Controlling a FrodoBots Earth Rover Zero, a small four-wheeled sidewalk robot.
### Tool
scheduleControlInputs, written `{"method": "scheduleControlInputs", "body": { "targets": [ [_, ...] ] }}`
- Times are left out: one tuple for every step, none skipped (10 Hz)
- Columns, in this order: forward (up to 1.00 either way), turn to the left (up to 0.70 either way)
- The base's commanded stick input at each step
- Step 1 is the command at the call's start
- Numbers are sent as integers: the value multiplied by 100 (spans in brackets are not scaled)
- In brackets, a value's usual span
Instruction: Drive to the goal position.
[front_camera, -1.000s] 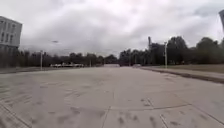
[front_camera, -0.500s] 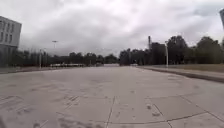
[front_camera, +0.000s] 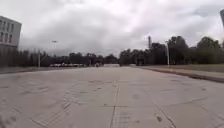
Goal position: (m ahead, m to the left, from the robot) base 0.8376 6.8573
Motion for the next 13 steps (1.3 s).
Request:
{"method": "scheduleControlInputs", "body": {
  "targets": [
    [70, 1],
    [70, 1],
    [70, 1],
    [70, 1],
    [70, 1],
    [70, 1],
    [70, 1],
    [70, 1],
    [70, 1],
    [70, 1],
    [70, 1],
    [70, 1],
    [70, 1]
  ]
}}
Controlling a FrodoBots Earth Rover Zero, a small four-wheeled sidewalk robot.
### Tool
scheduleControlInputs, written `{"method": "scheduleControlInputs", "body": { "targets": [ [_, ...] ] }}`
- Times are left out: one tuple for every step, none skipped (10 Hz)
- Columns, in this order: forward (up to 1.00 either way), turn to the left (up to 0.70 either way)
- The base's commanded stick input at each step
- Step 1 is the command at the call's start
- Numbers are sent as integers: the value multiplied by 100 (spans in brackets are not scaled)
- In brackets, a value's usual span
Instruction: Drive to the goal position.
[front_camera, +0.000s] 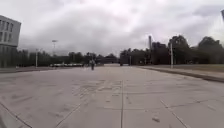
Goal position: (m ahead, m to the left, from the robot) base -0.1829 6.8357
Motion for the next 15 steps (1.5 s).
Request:
{"method": "scheduleControlInputs", "body": {
  "targets": [
    [70, 1],
    [70, 1],
    [70, 1],
    [70, 1],
    [70, 1],
    [70, 1],
    [70, 1],
    [70, 1],
    [70, 1],
    [70, 1],
    [70, 1],
    [70, 1],
    [70, 1],
    [70, 1],
    [70, 1]
  ]
}}
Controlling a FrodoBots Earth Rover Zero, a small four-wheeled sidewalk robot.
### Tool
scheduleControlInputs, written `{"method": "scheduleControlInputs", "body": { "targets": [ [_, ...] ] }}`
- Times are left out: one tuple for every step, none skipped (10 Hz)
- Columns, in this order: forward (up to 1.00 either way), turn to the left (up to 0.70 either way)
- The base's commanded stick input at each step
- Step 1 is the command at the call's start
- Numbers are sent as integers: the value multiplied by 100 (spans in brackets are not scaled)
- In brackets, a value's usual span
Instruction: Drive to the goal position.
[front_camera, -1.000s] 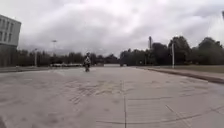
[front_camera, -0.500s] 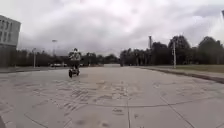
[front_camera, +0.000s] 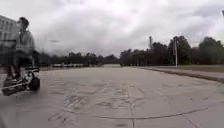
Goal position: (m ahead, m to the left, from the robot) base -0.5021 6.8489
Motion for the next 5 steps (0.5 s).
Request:
{"method": "scheduleControlInputs", "body": {
  "targets": [
    [70, 1],
    [70, 1],
    [70, 1],
    [70, 1],
    [70, 1]
  ]
}}
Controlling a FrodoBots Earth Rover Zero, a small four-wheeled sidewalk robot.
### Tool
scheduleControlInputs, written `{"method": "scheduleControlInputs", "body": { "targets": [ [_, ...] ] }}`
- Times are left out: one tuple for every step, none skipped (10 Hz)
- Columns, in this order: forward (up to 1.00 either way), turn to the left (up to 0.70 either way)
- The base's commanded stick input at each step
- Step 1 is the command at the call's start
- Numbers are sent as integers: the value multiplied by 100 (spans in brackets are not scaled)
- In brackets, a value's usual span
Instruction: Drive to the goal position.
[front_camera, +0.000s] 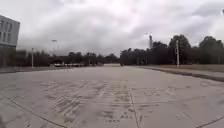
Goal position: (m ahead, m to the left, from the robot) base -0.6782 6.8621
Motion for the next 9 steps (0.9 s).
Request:
{"method": "scheduleControlInputs", "body": {
  "targets": [
    [70, 1],
    [70, 1],
    [70, 1],
    [70, 1],
    [70, 1],
    [70, 1],
    [70, 1],
    [70, -2],
    [70, -34]
  ]
}}
